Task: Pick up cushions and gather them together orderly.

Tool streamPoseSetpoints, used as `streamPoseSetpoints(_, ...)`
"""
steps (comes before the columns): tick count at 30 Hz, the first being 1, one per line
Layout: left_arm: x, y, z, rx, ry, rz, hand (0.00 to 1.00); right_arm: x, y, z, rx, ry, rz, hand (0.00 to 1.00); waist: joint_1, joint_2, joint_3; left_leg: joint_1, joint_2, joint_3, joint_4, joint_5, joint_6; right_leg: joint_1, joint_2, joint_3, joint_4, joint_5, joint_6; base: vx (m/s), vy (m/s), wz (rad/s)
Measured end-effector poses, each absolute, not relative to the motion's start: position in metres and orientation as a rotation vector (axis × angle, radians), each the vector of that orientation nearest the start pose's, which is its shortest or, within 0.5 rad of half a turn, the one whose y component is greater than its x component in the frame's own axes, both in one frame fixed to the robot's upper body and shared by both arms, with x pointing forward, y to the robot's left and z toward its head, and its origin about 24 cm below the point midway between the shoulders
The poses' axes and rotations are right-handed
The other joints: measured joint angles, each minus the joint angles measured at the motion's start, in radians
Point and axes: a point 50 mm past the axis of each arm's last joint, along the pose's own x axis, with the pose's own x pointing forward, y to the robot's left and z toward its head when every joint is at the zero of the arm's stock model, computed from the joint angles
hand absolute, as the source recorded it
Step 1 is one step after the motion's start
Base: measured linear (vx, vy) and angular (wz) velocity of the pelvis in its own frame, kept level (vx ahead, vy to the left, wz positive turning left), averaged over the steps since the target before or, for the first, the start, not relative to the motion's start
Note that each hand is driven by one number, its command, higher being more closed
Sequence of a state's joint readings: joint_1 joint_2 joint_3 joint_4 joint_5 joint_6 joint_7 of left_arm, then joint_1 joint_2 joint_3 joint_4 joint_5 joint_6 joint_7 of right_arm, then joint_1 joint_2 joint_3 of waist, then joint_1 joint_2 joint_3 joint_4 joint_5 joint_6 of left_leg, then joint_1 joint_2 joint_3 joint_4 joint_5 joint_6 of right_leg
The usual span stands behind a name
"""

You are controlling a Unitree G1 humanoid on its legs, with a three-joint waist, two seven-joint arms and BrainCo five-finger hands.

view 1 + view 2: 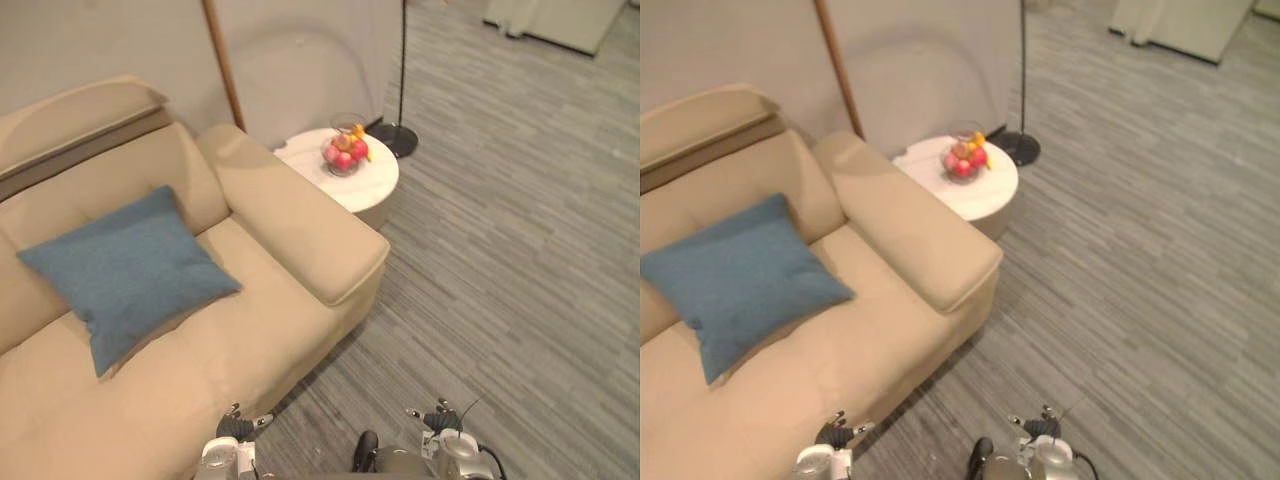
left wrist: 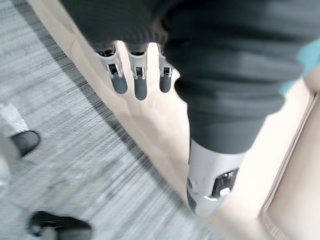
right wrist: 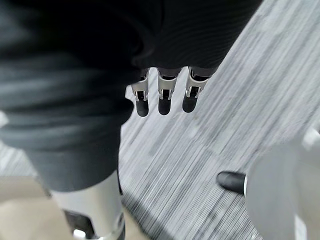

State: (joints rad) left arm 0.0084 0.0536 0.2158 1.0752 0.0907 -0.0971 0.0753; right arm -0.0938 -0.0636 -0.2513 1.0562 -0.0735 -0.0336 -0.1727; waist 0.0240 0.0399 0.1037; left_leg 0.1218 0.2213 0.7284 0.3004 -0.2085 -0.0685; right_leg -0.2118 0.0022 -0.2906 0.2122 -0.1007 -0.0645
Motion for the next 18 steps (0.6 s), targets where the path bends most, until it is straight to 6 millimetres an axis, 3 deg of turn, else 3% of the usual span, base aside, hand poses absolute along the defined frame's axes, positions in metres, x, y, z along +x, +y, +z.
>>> streamPoseSetpoints(1,0.120,0.200,-0.154,0.066,1.000,0.240,0.00,0.161,-0.211,-0.138,-0.088,0.927,-0.355,0.00,-0.003,-0.001,0.001,-0.014,0.041,-0.003,0.090,-0.004,-0.007,0.007,0.027,0.030,-0.006,0.001,-0.004,0.11,-0.220,-1.05)
streamPoseSetpoints(2,0.118,0.199,-0.155,0.067,1.013,0.236,0.00,0.162,-0.214,-0.137,-0.110,0.922,-0.349,0.00,-0.003,-0.001,0.003,-0.058,0.099,-0.039,0.245,-0.006,0.019,0.022,0.062,0.093,-0.009,0.004,-0.018,0.15,-0.200,-1.03)
streamPoseSetpoints(3,0.117,0.198,-0.156,0.070,1.016,0.231,0.00,0.163,-0.215,-0.136,-0.119,0.918,-0.346,0.00,-0.002,0.000,0.004,-0.076,0.105,-0.089,0.286,-0.016,0.045,0.025,0.074,0.118,-0.007,0.004,-0.031,0.17,-0.137,-1.22)
streamPoseSetpoints(4,0.116,0.194,-0.156,0.067,1.020,0.219,0.00,0.167,-0.216,-0.134,-0.124,0.908,-0.344,0.00,0.000,0.002,0.007,-0.100,0.071,-0.209,0.310,-0.052,0.050,0.032,0.089,0.170,-0.010,0.008,-0.042,0.19,-0.037,-1.35)
streamPoseSetpoints(5,0.116,0.189,-0.157,0.057,1.022,0.212,0.00,0.168,-0.222,-0.133,-0.138,0.911,-0.351,0.00,0.000,0.003,0.010,-0.132,-0.004,-0.351,0.300,-0.094,0.026,0.045,0.104,0.233,-0.027,0.018,-0.046,0.18,-0.021,-1.57)
streamPoseSetpoints(6,0.116,0.187,-0.157,0.057,1.020,0.203,0.00,0.171,-0.225,-0.132,-0.145,0.908,-0.353,0.00,0.005,0.004,0.010,-0.150,-0.052,-0.420,0.278,-0.115,0.014,0.060,0.110,0.278,-0.048,0.032,-0.044,0.22,0.001,-1.73)
streamPoseSetpoints(8,0.118,0.184,-0.156,0.055,1.002,0.191,0.00,0.172,-0.230,-0.131,-0.156,0.907,-0.360,0.00,0.021,0.004,0.018,-0.210,-0.176,-0.597,0.196,-0.131,-0.002,0.105,0.121,0.422,-0.114,0.074,-0.015,0.16,0.040,-1.89)
streamPoseSetpoints(10,0.123,0.183,-0.154,0.041,0.982,0.196,0.00,0.173,-0.231,-0.131,-0.155,0.910,-0.364,0.00,0.034,0.006,0.033,-0.271,-0.243,-0.710,0.135,-0.122,-0.003,0.132,0.123,0.538,-0.154,0.095,0.004,0.12,0.094,-1.87)
streamPoseSetpoints(12,0.126,0.183,-0.153,0.036,0.960,0.197,0.00,0.170,-0.231,-0.132,-0.151,0.921,-0.368,0.00,0.047,0.027,0.046,-0.294,-0.255,-0.792,0.024,-0.072,0.005,0.140,0.133,0.616,-0.167,0.108,0.024,0.08,0.155,-2.10)
streamPoseSetpoints(13,0.125,0.184,-0.153,0.034,0.965,0.200,0.00,0.167,-0.230,-0.134,-0.150,0.933,-0.368,0.00,0.052,0.048,0.046,-0.291,-0.211,-0.774,-0.016,0.016,0.018,0.142,0.156,0.647,-0.165,0.106,0.027,0.06,0.186,-2.05)
streamPoseSetpoints(14,0.123,0.186,-0.154,0.039,0.974,0.200,0.00,0.161,-0.229,-0.137,-0.146,0.947,-0.369,0.00,0.057,0.059,0.039,-0.283,-0.197,-0.728,-0.010,0.043,0.046,0.145,0.162,0.663,-0.161,0.104,0.031,0.07,0.158,-1.70)
streamPoseSetpoints(15,0.122,0.191,-0.154,0.048,0.975,0.203,0.00,0.154,-0.223,-0.141,-0.127,0.968,-0.368,0.00,0.060,0.044,0.032,-0.267,-0.194,-0.679,-0.042,0.037,0.055,0.143,0.148,0.673,-0.157,0.095,0.054,0.15,0.216,-1.34)
streamPoseSetpoints(16,0.125,0.199,-0.152,0.068,0.965,0.207,0.00,0.142,-0.217,-0.147,-0.087,0.999,-0.383,0.00,0.057,0.018,0.033,-0.238,-0.200,-0.638,-0.083,0.036,0.056,0.137,0.133,0.675,-0.159,0.095,0.055,0.15,0.163,-1.00)
streamPoseSetpoints(18,0.130,0.202,-0.149,0.089,0.953,0.197,0.00,0.125,-0.211,-0.153,-0.049,1.048,-0.402,0.00,0.053,-0.004,0.026,-0.222,-0.201,-0.589,-0.111,0.043,0.070,0.114,0.118,0.657,-0.151,0.084,0.070,0.18,0.144,-0.74)
